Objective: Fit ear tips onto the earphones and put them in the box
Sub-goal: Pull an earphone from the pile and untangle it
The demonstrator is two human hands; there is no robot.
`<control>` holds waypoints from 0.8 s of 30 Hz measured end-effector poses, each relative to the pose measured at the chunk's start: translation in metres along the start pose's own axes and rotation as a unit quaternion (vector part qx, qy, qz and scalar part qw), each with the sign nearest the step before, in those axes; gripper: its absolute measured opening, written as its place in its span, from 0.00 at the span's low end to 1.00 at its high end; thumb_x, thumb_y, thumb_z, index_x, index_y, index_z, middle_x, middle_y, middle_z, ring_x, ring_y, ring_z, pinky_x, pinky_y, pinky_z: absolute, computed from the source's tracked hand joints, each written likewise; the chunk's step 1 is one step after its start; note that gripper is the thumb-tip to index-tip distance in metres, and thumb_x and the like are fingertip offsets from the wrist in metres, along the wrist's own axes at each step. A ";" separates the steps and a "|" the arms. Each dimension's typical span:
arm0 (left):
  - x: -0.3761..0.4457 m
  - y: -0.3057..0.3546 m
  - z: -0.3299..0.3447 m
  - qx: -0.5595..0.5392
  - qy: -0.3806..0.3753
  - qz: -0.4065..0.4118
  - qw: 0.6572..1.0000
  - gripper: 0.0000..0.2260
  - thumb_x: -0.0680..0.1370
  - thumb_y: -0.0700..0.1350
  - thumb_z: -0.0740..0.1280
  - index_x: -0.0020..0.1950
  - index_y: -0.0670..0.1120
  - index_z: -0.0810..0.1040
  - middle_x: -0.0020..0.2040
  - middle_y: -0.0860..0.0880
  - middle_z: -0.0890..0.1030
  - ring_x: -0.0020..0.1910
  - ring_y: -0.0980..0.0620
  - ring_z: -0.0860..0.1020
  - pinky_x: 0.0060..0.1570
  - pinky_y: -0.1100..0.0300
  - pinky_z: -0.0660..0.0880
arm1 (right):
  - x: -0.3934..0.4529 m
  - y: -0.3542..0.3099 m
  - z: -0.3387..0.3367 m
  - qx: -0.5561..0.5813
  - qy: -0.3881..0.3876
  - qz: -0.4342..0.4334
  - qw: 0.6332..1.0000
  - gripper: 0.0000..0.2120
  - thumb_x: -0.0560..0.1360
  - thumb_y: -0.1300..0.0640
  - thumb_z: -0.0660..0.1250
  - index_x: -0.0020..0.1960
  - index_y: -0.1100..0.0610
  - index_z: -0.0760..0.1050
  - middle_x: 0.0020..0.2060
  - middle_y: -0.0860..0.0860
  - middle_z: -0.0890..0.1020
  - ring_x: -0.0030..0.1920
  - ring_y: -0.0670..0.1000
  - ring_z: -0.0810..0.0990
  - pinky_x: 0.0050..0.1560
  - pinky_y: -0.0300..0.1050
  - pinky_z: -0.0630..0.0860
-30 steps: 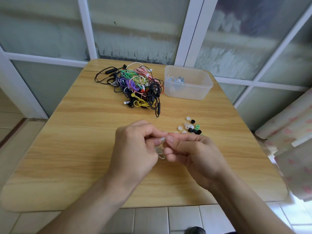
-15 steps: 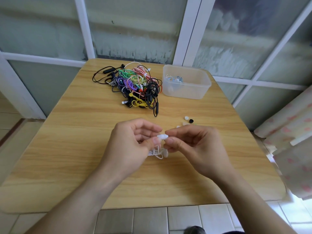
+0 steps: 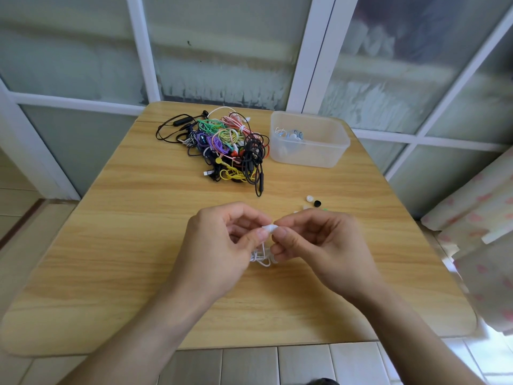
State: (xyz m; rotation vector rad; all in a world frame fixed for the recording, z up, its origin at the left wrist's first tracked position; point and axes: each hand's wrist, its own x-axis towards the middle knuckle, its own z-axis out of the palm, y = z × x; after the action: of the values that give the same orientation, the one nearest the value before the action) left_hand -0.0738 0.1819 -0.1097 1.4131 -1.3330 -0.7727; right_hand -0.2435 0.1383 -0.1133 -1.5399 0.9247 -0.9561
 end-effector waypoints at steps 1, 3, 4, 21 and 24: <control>0.000 -0.001 0.000 0.009 0.002 0.007 1.000 0.07 0.72 0.40 0.75 0.42 0.52 0.83 0.36 0.55 0.84 0.35 0.56 0.82 0.39 0.56 0.80 | 0.000 0.000 0.000 -0.011 -0.001 0.003 1.000 0.04 0.72 0.63 0.73 0.46 0.62 0.82 0.34 0.58 0.85 0.35 0.59 0.85 0.41 0.52 0.83; 0.001 -0.001 -0.002 0.051 0.003 0.021 0.998 0.06 0.72 0.42 0.75 0.43 0.53 0.83 0.36 0.58 0.82 0.35 0.59 0.79 0.38 0.67 0.75 | 0.001 0.000 -0.001 -0.068 -0.004 0.001 0.998 0.05 0.72 0.60 0.74 0.48 0.57 0.82 0.37 0.53 0.86 0.38 0.53 0.85 0.40 0.48 0.82; 0.001 -0.002 -0.003 0.090 0.004 0.032 0.995 0.05 0.73 0.43 0.74 0.43 0.54 0.82 0.35 0.59 0.81 0.37 0.60 0.78 0.38 0.73 0.70 | 0.001 0.000 -0.004 -0.109 -0.004 -0.003 0.994 0.07 0.72 0.58 0.75 0.50 0.54 0.82 0.38 0.50 0.86 0.39 0.50 0.84 0.40 0.47 0.80; 0.010 -0.009 -0.011 0.154 -0.038 0.011 0.987 0.03 0.74 0.47 0.71 0.47 0.54 0.83 0.37 0.59 0.82 0.35 0.62 0.79 0.38 0.66 0.74 | 0.005 0.000 -0.001 -0.271 -0.020 -0.113 0.956 0.17 0.72 0.45 0.73 0.60 0.46 0.79 0.50 0.43 0.79 0.42 0.49 0.79 0.39 0.44 0.77; 0.015 -0.003 -0.006 -0.050 -0.054 -0.061 0.995 0.06 0.76 0.41 0.70 0.52 0.46 0.82 0.38 0.48 0.84 0.33 0.54 0.80 0.35 0.59 0.76 | 0.012 -0.003 0.003 -0.247 -0.024 -0.123 0.961 0.16 0.72 0.45 0.73 0.59 0.47 0.80 0.50 0.45 0.80 0.40 0.49 0.80 0.41 0.44 0.77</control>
State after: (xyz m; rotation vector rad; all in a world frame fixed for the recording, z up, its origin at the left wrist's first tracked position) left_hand -0.0642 0.1684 -0.1078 1.4005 -1.2798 -0.9961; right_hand -0.2358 0.1285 -0.1093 -2.1315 1.0011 -0.8927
